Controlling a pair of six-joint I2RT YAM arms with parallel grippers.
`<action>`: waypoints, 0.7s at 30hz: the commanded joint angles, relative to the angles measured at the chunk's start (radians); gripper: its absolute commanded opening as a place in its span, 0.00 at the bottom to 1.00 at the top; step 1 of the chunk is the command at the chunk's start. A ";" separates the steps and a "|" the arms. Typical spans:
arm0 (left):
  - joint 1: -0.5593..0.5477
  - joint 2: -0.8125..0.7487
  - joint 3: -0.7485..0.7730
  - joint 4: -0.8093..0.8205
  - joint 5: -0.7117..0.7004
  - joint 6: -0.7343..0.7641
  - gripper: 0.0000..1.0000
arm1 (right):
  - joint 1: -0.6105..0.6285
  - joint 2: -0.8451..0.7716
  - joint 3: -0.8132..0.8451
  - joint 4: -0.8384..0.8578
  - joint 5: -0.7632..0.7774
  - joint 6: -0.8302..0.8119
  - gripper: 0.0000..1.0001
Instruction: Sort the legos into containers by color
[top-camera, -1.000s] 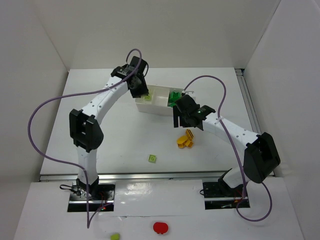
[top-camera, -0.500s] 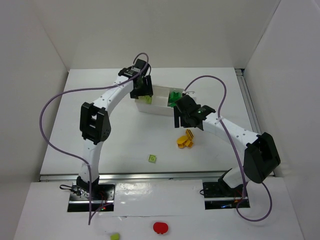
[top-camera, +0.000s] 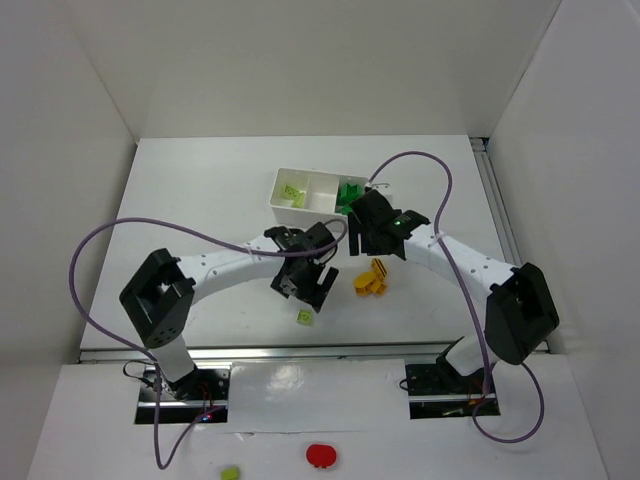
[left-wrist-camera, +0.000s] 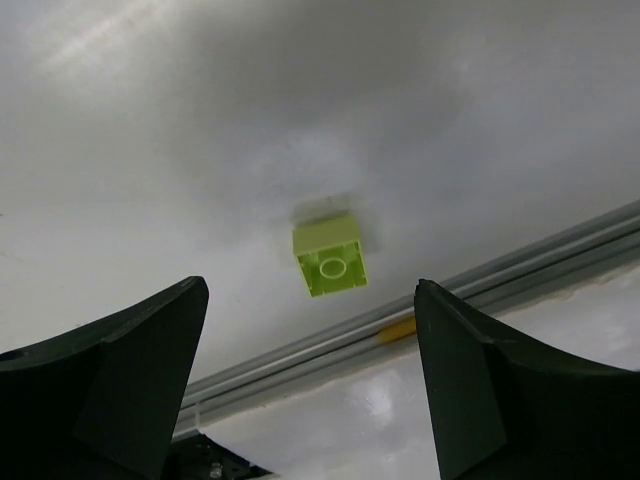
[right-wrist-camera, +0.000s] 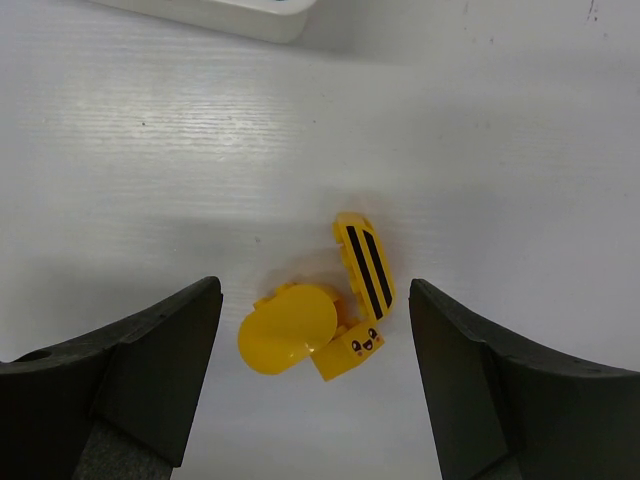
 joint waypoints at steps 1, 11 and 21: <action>-0.036 0.004 -0.045 0.039 0.065 0.007 0.94 | -0.008 0.006 0.034 -0.001 0.040 0.019 0.83; -0.056 0.094 -0.087 0.076 0.124 -0.002 0.74 | -0.046 -0.079 -0.008 -0.001 0.091 0.060 0.83; -0.036 0.095 -0.084 0.034 0.061 -0.030 0.47 | -0.056 -0.079 -0.008 -0.001 0.089 0.060 0.83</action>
